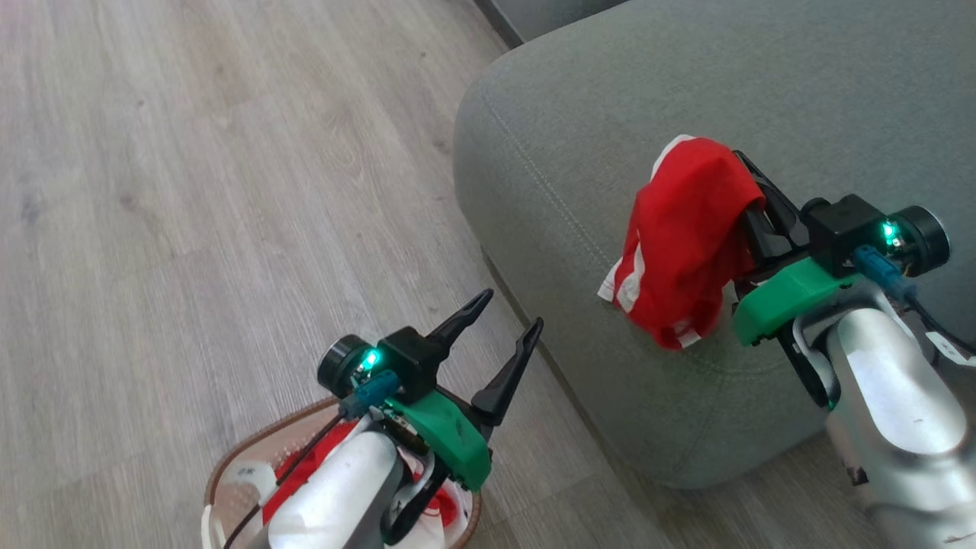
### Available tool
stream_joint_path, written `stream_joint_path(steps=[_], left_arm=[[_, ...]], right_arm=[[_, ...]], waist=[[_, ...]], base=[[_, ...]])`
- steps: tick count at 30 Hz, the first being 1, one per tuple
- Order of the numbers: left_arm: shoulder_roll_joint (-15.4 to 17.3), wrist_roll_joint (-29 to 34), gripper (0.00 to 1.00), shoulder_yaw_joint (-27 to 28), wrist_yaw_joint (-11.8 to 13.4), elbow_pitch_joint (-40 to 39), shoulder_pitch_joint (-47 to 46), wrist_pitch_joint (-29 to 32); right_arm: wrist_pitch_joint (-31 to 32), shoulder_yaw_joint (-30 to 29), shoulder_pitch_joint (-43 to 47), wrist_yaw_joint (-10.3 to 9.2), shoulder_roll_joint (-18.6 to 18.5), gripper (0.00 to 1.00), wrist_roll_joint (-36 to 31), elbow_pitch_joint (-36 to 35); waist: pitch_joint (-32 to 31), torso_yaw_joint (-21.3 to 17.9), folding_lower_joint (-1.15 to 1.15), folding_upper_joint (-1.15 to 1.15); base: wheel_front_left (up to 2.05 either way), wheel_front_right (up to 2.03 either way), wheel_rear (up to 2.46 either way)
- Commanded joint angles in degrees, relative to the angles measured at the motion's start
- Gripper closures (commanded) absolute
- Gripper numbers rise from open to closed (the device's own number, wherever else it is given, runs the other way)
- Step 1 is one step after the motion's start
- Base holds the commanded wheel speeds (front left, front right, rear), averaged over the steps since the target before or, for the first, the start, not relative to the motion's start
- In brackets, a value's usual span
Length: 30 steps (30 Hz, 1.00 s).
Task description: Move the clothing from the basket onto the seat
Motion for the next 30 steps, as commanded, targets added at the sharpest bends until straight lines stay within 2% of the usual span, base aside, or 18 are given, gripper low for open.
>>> stream_joint_path(steps=[1,7,13,21,25,30], left_arm=[[0.2,0.4,0.0,2.2,-0.3,-1.9,-1.6,-0.7],[0.4,2.5,0.0,3.6,-0.4,-2.5,-1.8,-0.7],[1.6,5.3,0.0,4.5,-0.3,-4.8,-4.1,-0.7],[4.2,8.8,0.0,4.3,-0.2,-8.2,-9.2,-0.2],[5.4,9.9,0.0,4.4,-0.1,-10.7,-11.7,0.8],[6.2,11.2,0.0,4.0,-0.2,-13.4,-14.3,1.9]], right_arm=[[-0.5,0.7,-3.1,-0.01,-0.4,1.0,0.3,-1.5],[-0.5,1.0,-7.2,-0.01,-1.0,1.0,1.0,1.9],[0.1,0.4,-17.0,-0.01,-3.1,1.0,3.0,6.8],[1.6,-2.0,-34.0,-0.01,-10.4,1.0,4.1,13.9],[1.5,-5.7,-42.0,-0.01,-14.2,1.0,3.1,17.7],[0.8,-12.6,-47.8,-0.01,-17.8,1.0,-0.4,22.4]], waist=[[0.4,0.5,0.0,0.0],[2.6,2.7,0.0,0.0],[8.7,6.4,0.0,0.0],[19.4,11.3,0.0,0.0],[24.6,13.2,0.0,0.0],[30.0,15.4,0.0,0.0]], base=[[0.0,0.0,0.0],[0.0,0.0,0.0],[0.0,0.0,0.0],[0.0,0.0,0.0],[0.0,0.0,0.0],[0.0,0.0,0.0]])
